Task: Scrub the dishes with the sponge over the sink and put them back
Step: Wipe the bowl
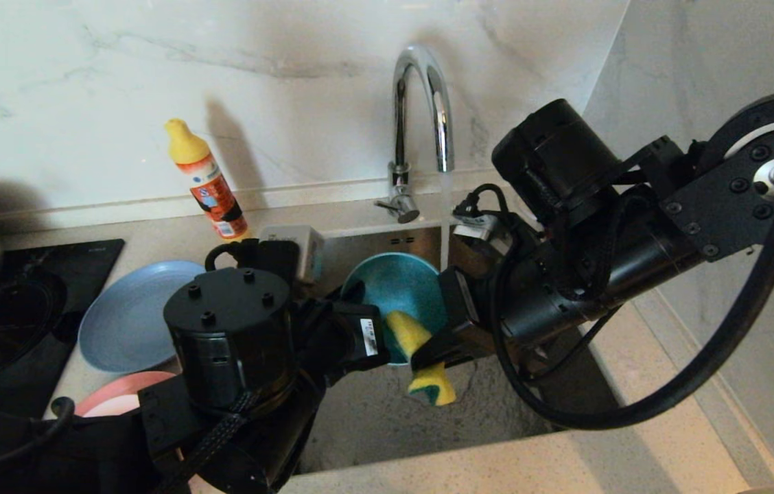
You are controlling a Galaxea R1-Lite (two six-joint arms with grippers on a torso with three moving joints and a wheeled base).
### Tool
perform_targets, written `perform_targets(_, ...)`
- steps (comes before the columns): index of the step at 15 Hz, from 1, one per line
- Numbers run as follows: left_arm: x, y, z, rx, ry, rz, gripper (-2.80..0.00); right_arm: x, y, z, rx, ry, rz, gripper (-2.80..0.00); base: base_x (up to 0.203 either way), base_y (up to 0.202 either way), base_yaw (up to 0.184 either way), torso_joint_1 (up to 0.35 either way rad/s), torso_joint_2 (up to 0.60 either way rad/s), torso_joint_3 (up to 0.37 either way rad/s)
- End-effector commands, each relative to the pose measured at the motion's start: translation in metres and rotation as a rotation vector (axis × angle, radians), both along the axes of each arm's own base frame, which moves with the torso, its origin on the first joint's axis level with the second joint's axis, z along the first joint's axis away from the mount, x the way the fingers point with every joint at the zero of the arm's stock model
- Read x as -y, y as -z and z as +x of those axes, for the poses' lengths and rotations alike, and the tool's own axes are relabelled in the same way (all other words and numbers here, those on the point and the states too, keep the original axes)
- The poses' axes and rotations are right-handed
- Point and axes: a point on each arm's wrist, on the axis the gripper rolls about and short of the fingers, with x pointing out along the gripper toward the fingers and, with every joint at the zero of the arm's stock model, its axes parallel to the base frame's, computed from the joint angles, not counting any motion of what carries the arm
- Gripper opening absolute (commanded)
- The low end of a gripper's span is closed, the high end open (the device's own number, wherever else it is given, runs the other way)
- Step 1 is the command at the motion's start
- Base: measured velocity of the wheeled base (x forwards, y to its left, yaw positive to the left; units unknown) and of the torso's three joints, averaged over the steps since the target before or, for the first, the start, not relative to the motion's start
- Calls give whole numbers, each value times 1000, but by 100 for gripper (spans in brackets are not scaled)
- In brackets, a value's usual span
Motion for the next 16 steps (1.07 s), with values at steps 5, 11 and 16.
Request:
perform_targets(5,-1,10,7,-9,-24,-4,-280,41,-35,-6,68,73,83,-280,0,0,0,0,0,0)
perform_targets(11,-15,13,21,-16,-81,1,-280,65,-50,-9,108,132,113,-280,0,0,0,0,0,0)
perform_targets(16,-31,52,61,-198,-134,126,-280,90,-50,-29,108,172,106,-280,0,0,0,0,0,0)
